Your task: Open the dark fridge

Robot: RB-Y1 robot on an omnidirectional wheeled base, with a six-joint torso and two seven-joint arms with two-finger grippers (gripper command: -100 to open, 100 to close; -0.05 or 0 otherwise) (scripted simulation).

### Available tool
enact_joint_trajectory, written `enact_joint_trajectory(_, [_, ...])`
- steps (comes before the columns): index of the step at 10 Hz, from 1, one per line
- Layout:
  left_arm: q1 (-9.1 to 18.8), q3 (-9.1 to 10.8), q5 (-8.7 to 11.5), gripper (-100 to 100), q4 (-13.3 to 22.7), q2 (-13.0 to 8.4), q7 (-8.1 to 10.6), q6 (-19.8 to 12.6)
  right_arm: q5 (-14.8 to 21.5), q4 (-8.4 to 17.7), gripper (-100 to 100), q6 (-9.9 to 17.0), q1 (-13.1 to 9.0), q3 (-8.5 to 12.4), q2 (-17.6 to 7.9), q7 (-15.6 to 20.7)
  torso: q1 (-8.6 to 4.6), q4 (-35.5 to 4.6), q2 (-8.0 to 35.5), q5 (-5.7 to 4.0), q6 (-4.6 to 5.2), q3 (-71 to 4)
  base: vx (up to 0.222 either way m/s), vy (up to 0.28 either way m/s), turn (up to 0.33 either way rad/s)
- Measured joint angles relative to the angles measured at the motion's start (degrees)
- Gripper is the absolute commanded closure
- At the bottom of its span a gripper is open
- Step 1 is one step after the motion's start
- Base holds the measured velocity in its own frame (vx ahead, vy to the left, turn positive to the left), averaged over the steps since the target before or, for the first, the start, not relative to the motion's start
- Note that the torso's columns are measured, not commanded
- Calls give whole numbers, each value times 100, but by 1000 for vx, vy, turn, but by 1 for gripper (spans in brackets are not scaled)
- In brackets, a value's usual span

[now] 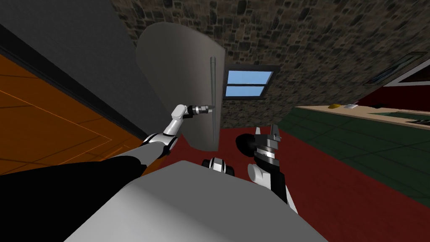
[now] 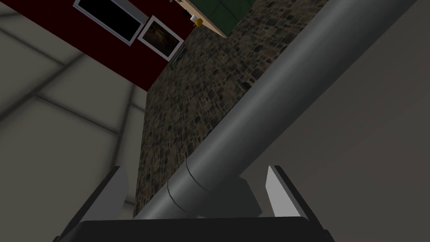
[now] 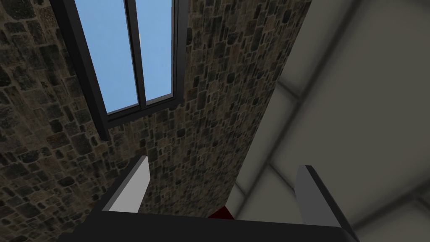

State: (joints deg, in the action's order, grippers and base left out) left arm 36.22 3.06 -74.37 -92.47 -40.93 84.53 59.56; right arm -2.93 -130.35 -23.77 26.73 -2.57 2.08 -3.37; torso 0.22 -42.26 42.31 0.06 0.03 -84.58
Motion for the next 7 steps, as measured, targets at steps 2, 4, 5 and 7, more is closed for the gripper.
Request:
enact_joint_trajectory(2, [110, 29, -98, -100, 219, -64, -3, -98, 0, 1, 0, 1, -2, 0, -1, 0, -16, -12, 48, -4, 9, 36, -71, 29, -260])
enact_joint_trajectory(4, [153, 48, -198, -100, 400, -130, -18, -187, 0, 1, 0, 1, -3, 0, -1, 0, -53, -13, 28, -18, 14, 22, -112, 24, -277])
enact_joint_trajectory(5, [195, 51, -276, -100, 515, -174, 1, -246, 0, 1, 0, 1, -3, 0, -1, 0, -72, -13, 16, -27, 30, 13, -103, 11, -192])
enact_joint_trajectory(7, [194, 71, -318, 100, 633, -205, -28, -290, 0, 1, 0, 1, -1, 1, -1, 0, -71, -10, -12, -28, 17, -4, 0, 1, 106])
